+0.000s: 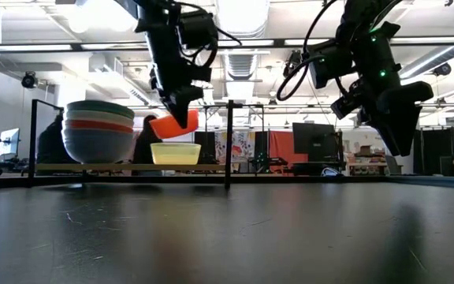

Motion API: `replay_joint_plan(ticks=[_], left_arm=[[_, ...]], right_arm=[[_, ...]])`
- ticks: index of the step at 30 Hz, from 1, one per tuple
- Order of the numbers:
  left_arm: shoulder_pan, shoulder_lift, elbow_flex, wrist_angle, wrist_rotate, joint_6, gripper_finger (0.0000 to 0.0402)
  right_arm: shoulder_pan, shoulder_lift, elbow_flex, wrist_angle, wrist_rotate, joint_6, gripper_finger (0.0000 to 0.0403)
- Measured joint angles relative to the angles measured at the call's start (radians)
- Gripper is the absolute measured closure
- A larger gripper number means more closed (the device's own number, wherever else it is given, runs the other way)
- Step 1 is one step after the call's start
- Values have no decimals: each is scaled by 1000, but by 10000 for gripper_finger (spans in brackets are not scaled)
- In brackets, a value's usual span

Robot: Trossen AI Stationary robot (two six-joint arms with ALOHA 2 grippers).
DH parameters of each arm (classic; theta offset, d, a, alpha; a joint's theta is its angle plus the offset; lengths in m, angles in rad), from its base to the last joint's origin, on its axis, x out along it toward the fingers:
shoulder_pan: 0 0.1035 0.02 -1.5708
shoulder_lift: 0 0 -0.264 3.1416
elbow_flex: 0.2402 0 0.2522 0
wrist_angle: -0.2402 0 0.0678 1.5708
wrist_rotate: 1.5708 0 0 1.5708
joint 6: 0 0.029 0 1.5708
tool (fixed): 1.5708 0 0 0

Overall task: Place and stack bowls onto a shelf
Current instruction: Stack the orange bowl on top of the yellow bowl on the shelf

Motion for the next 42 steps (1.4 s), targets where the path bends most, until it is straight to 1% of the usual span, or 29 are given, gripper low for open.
replay_joint_plan(ticks=[6,12,16,25,30,33,35,38,42], left_arm=[[39,15,-20,30,24,3,401],[43,16,-29,49,36,3,394],[47,16,-29,50,35,1,372],[42,16,-29,39,26,2,307],[40,16,-28,3,26,-2,288],[40,16,-27,-1,26,-1,291],[40,16,-27,-4,26,-1,301],[40,16,-27,-5,26,-1,326],[39,16,-27,-6,27,-1,371]], right_arm=[[0,0,0,3,0,-5,207],[0,0,0,3,0,-6,207],[0,0,0,3,0,-6,207],[0,0,0,0,0,-3,207],[0,0,0,-2,0,5,207],[0,0,0,-4,0,14,207],[0,0,0,-5,0,14,207],[0,0,0,-6,0,15,207],[0,0,0,-8,0,16,207]])
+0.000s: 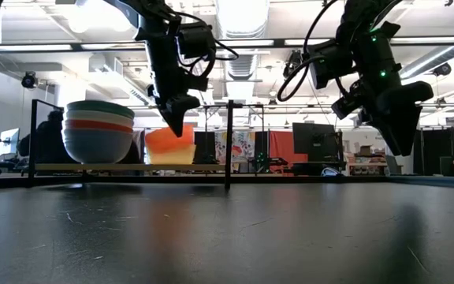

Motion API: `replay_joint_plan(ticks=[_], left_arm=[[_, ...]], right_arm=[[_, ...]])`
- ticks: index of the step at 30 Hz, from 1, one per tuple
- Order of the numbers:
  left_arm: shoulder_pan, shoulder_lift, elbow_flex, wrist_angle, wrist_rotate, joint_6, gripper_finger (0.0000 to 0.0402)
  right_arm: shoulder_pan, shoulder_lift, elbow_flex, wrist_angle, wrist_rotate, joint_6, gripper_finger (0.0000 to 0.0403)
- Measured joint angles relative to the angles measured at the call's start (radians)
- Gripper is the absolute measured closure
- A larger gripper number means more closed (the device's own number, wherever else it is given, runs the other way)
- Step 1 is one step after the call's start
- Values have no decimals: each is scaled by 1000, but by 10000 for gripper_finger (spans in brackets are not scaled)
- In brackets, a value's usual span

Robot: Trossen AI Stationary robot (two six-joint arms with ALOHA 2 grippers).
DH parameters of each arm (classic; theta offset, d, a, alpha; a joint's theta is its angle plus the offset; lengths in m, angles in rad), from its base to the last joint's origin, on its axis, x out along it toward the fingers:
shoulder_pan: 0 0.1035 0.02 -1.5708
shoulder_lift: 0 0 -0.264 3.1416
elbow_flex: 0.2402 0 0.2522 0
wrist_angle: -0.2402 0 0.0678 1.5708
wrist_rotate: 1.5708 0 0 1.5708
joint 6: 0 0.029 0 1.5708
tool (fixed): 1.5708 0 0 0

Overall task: Place and stack bowls onto a shelf
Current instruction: Stack the orange bowl on top of the yellow bowl on the shelf

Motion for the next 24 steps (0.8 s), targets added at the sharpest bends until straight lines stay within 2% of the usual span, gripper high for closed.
replay_joint_plan(ticks=[3,14,24], left_arm=[[0,0,0,-1,0,0,396],[0,0,14,-33,1,2,400],[-1,4,27,-59,1,4,381]], right_arm=[[0,0,0,-1,0,0,207],[0,0,0,-4,0,-2,207],[0,0,0,-8,0,-2,207]])
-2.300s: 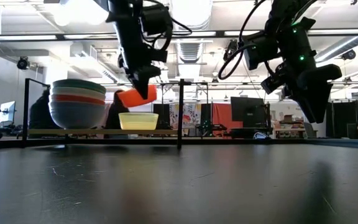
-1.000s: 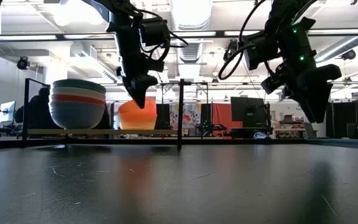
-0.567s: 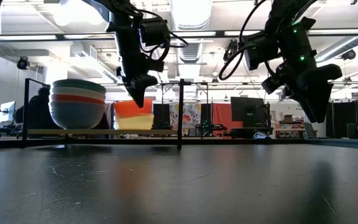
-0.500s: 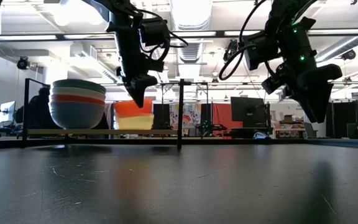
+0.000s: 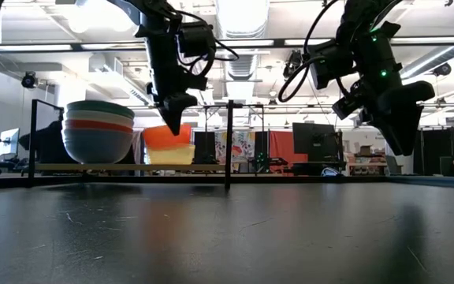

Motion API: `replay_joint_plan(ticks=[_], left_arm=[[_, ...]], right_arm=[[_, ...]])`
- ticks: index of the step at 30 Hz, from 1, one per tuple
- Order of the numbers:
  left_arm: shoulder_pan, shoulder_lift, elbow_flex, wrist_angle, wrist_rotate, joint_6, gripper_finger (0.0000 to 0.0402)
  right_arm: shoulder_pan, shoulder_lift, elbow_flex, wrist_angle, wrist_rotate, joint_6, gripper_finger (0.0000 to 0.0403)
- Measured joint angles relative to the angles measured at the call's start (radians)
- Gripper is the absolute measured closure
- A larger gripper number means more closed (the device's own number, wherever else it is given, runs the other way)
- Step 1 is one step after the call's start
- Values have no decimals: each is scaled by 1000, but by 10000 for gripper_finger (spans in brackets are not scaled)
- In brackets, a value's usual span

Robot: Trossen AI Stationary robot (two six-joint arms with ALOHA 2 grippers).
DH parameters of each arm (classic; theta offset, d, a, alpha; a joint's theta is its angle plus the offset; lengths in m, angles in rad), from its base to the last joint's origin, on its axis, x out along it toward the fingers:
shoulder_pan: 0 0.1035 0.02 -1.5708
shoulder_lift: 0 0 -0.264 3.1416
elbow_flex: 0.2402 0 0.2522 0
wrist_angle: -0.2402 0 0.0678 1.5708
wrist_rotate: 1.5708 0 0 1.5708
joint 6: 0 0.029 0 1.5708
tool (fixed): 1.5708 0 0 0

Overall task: Place and stack bowls onto a shelf
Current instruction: Stack the orange bowl on top of the yellow bowl on the shelf, then stack the red bowl on top of the orange bowl on the shelf

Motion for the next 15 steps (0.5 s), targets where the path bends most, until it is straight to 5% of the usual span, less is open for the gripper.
replay_joint_plan(ticks=[15], left_arm=[[-3,40,70,-89,-3,-27,297]], right_arm=[[0,0,0,-27,-1,13,207]])
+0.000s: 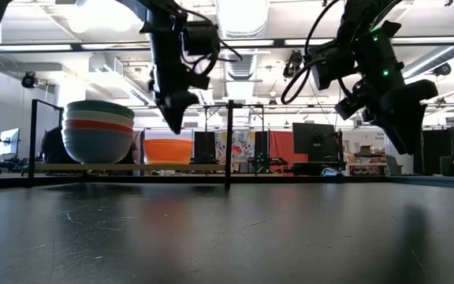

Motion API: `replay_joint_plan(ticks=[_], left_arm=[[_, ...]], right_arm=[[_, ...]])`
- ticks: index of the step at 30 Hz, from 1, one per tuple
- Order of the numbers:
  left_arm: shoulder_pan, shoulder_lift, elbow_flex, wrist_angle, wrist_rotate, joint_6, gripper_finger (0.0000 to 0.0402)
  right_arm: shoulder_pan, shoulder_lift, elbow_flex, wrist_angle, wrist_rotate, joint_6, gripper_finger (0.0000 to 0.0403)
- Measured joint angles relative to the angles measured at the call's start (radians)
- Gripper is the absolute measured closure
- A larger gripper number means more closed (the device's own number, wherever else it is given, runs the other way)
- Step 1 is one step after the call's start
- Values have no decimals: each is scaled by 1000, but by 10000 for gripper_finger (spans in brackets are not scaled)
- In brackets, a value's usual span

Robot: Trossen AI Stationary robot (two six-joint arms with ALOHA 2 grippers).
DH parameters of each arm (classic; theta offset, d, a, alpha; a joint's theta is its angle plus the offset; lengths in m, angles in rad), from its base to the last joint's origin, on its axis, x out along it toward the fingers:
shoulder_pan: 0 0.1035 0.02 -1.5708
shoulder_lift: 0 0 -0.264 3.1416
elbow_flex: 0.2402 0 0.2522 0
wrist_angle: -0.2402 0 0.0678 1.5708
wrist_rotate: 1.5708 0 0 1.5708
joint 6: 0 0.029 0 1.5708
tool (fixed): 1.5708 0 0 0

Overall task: Place and stack bowls onto a shelf
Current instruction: Stack the red bowl on top of the orange bowl on the shelf

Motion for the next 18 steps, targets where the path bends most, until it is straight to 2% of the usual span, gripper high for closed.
replay_joint_plan(ticks=[5,9,18], left_arm=[[-17,-2,80,-89,1,-46,290],[-71,-20,94,-72,47,-93,290],[-311,-24,93,-66,63,-234,290]], right_arm=[[0,0,0,-11,-57,37,207],[13,-3,0,-2,-122,88,207],[167,-45,0,38,-178,219,207]])
